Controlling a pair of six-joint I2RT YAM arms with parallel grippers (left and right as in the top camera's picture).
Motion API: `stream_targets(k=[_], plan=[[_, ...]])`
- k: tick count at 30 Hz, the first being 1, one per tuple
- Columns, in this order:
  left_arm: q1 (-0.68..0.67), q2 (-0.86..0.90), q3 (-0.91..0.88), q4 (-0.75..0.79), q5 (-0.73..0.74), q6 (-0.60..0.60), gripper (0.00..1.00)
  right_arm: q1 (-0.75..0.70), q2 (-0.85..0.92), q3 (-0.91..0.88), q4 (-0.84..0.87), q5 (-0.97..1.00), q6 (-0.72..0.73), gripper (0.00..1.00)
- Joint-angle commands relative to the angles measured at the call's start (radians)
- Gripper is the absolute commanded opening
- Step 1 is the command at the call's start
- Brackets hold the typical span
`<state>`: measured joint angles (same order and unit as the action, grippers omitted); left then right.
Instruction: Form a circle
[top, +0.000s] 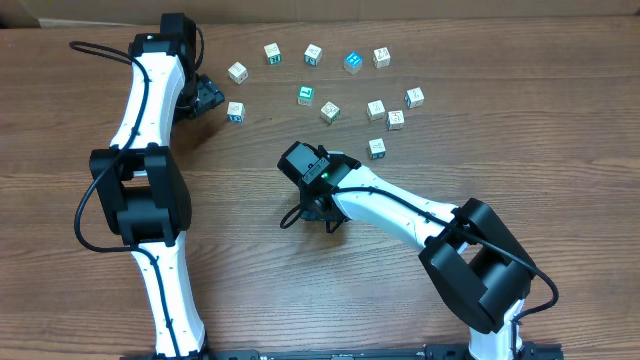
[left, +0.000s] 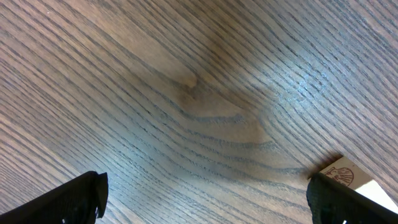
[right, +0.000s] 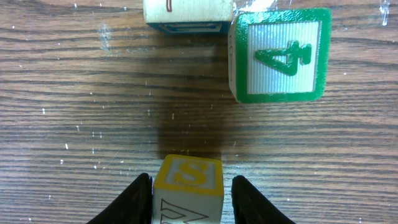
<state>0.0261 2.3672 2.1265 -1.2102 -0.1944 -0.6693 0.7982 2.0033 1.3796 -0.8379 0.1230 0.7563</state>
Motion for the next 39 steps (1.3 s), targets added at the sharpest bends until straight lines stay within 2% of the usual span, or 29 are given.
stream_targets(k=[1,26,29,39], plan=[[-0.008,-0.035,-0.003,0.000,0.004,0.019,1.00,-0.004,0.003,-0.010,0.003,0.015,0.003,0.39],[-0.008,-0.035,-0.003,0.000,0.004,0.019,1.00,-0.004,0.003,-0.010,0.003,0.015,0.003,0.40],[-0.008,-0.035,-0.003,0.000,0.004,0.019,1.00,-0.004,0.003,-0.010,0.003,0.014,0.003,0.45],[-0.008,-0.035,-0.003,0.000,0.004,0.019,1.00,-0.004,0.003,-0.010,0.003,0.014,0.003,0.49]])
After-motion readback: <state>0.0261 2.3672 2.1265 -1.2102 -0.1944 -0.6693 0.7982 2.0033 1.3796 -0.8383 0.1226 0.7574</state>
